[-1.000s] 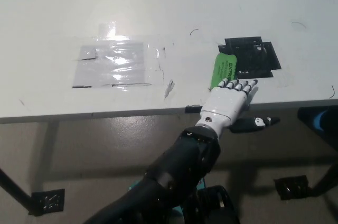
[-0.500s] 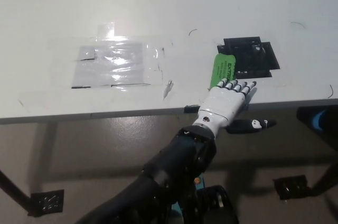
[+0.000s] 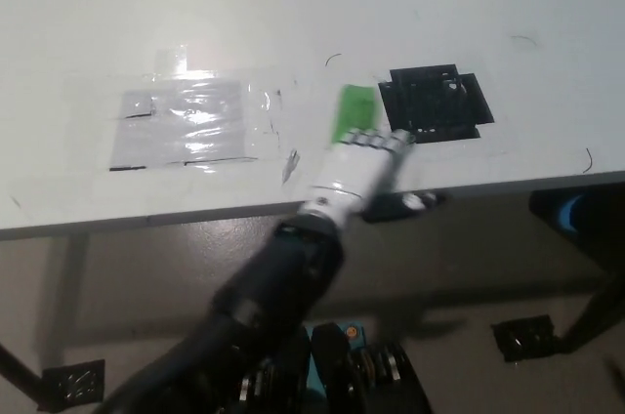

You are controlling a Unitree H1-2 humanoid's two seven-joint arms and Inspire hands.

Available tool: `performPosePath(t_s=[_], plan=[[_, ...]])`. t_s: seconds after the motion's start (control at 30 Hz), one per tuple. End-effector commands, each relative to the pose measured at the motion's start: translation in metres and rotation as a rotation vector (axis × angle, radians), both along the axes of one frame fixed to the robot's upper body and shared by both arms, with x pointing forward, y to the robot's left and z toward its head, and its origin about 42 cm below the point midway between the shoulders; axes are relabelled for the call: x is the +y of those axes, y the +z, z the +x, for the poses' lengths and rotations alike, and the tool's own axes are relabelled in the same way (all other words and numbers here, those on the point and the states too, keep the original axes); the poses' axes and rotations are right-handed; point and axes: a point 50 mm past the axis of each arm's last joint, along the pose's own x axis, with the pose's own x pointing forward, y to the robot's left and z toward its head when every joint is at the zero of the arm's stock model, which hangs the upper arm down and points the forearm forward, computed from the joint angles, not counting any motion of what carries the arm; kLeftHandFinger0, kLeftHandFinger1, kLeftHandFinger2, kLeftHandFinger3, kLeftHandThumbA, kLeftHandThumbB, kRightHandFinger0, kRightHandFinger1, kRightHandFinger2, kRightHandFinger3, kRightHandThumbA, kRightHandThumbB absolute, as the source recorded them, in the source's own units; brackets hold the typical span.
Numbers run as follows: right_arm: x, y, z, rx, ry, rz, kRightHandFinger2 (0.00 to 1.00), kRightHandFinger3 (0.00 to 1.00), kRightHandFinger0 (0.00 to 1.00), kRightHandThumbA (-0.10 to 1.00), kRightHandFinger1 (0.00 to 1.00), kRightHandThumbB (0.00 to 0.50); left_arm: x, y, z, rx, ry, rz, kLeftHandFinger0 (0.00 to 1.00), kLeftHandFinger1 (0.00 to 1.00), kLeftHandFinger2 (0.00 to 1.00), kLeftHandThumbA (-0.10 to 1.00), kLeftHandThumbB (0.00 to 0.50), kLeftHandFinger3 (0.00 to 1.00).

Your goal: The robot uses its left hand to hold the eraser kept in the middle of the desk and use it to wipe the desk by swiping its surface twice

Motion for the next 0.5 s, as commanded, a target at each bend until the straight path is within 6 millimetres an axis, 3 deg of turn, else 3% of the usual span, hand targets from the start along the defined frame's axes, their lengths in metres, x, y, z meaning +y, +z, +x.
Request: performPosePath(t_s=[0.0,0.17,0.23,0.3,0.33,0.47], plan=[[-0.008,0.017,-0.001,-0.055,-0.017,-0.038,1.00,1.00,1.00,1.00,1.00,0.277,0.096,-0.083,-0.028,0.365,0.255,0.007,1.00,1.00,1.00,1.00,0.497,1.00],[-0.012,0.016,-0.004,-0.060,-0.025,-0.030,1.00,1.00,1.00,1.00,1.00,0.262,0.121,-0.086,-0.033,0.370,0.326,-0.029,1.00,1.00,1.00,1.00,0.480,1.00],[-0.014,0.017,-0.005,-0.065,-0.032,-0.024,1.00,1.00,1.00,1.00,1.00,0.262,0.133,-0.088,-0.035,0.374,0.363,-0.043,1.00,1.00,1.00,1.00,0.443,1.00],[-0.015,0.017,-0.006,-0.059,-0.036,-0.030,1.00,1.00,1.00,1.00,1.00,0.254,0.139,-0.088,-0.037,0.376,0.376,-0.059,1.00,1.00,1.00,1.00,0.482,1.00],[-0.016,0.017,-0.007,-0.057,-0.035,-0.027,1.00,1.00,1.00,1.00,1.00,0.235,0.143,-0.090,-0.039,0.372,0.396,-0.069,1.00,1.00,1.00,1.00,0.462,1.00],[-0.019,0.016,-0.009,-0.053,-0.042,-0.023,1.00,1.00,1.00,1.00,1.00,0.240,0.158,-0.096,-0.047,0.369,0.422,-0.109,1.00,1.00,1.00,1.00,0.477,1.00]])
